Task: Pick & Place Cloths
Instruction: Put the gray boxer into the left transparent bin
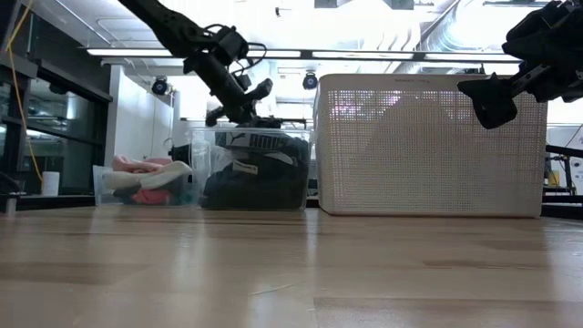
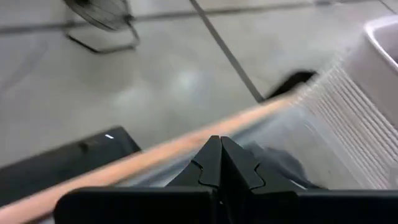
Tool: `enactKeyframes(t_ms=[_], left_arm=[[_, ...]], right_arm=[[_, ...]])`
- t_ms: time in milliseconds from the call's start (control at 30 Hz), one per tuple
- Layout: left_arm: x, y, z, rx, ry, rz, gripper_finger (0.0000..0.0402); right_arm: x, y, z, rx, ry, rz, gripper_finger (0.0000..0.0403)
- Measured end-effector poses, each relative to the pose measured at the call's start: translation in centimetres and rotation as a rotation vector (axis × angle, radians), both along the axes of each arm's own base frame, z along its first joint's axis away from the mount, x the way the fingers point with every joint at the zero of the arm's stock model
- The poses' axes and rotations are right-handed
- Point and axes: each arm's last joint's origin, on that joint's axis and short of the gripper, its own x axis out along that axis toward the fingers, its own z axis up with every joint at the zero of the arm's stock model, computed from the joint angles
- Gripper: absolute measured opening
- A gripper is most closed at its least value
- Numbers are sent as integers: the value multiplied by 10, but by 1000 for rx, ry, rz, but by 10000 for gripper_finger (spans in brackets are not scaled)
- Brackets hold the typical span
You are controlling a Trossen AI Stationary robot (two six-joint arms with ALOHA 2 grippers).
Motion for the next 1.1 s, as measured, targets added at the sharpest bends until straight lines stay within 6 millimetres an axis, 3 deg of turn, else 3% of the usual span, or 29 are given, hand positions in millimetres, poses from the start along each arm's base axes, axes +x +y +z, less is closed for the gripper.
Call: enactKeyframes(t_ms=[300, 533, 933, 1100], left_arm=[[9, -23, -13, -162, 66, -221, 0], [17, -41, -26, -172, 218, -192, 0], [28, -32, -53, -198, 266, -71, 0], [29, -32, -51, -202, 243, -86, 0]], right_arm=[[0, 0, 0, 0, 0, 0, 318], [0, 0, 0, 0, 0, 0, 318], [0, 0, 0, 0, 0, 0, 318], [0, 0, 0, 0, 0, 0, 318]])
